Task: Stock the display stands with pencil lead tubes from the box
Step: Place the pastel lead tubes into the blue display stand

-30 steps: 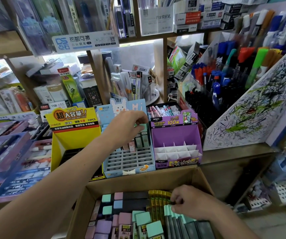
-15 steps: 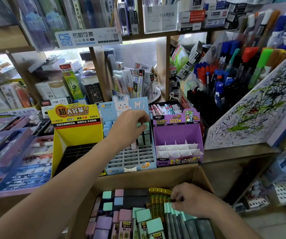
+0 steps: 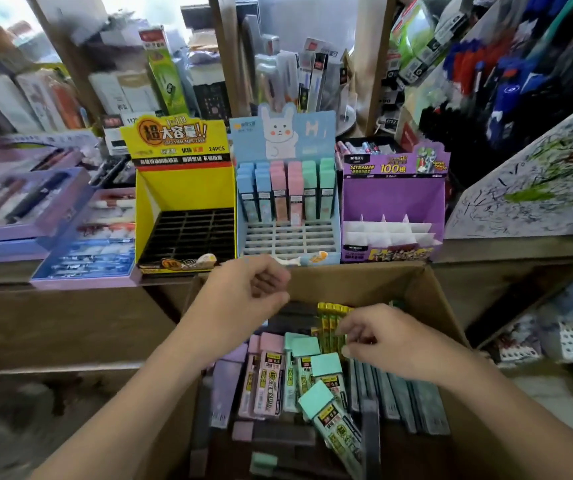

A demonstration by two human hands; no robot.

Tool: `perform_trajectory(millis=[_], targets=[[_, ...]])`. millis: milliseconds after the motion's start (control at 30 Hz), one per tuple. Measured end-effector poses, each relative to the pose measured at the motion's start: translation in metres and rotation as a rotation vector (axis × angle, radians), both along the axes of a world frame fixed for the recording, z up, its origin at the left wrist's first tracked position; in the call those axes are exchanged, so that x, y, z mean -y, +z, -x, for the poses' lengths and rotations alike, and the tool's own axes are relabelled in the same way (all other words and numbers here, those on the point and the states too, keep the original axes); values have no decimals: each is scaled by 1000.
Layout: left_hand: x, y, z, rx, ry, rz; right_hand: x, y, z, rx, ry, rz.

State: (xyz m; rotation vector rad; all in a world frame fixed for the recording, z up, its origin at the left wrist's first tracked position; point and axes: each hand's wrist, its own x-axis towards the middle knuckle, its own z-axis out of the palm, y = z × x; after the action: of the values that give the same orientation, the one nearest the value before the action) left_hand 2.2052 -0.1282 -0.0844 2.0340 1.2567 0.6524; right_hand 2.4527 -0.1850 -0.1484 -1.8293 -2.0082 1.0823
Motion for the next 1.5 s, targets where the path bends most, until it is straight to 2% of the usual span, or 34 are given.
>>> perform_trajectory(millis=[133, 367, 633, 1033, 1200, 1500], targets=[[31, -23, 24, -87, -16, 225, 22, 2, 22, 31, 89, 80], [72, -54, 44, -278, -100, 502, 51, 1, 52, 67, 225, 264], [88, -66, 53, -514, -183, 649, 68, -9, 82, 113, 312, 338], [90, -78, 56, -597, -212, 674, 66, -21, 98, 163, 292, 430], [92, -80, 56, -654, -264, 634, 65, -21, 99, 161, 364, 470], [91, -74, 53, -644, -350, 619, 63, -17, 96, 117, 390, 494]])
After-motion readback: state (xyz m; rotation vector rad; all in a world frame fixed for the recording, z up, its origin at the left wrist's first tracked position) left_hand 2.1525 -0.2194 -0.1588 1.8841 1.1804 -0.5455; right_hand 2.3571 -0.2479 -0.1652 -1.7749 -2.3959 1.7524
